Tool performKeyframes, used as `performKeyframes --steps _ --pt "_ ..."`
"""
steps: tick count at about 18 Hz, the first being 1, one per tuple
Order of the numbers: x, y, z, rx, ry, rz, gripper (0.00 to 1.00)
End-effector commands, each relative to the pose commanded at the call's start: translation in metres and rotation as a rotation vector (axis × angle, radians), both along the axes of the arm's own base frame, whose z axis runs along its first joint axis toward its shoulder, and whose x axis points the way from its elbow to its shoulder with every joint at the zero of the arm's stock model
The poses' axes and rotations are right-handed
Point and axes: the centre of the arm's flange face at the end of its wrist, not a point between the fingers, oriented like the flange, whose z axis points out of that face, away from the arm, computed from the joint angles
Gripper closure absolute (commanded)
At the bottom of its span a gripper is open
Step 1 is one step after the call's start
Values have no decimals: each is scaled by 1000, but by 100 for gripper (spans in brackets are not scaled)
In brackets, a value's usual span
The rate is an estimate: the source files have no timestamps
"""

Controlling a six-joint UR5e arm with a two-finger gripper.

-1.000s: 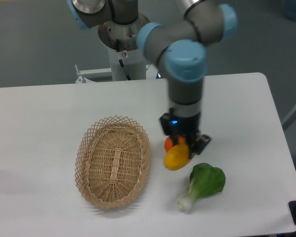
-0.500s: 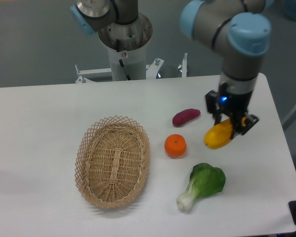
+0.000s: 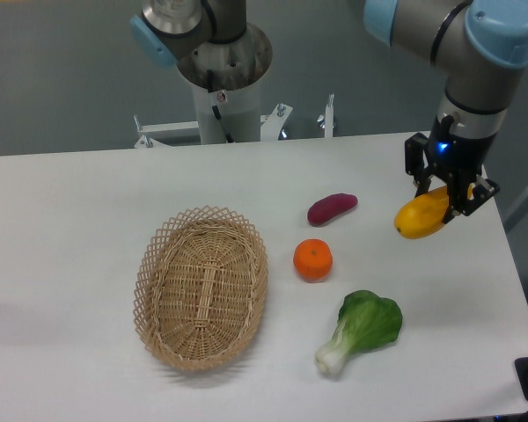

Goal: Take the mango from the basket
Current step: 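Hold the mango raised above the table beside the sweet potato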

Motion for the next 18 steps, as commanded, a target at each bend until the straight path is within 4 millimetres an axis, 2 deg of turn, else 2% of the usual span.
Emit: performKeyframes --steps 18 --pt "-11 -14 1 30 -10 26 51"
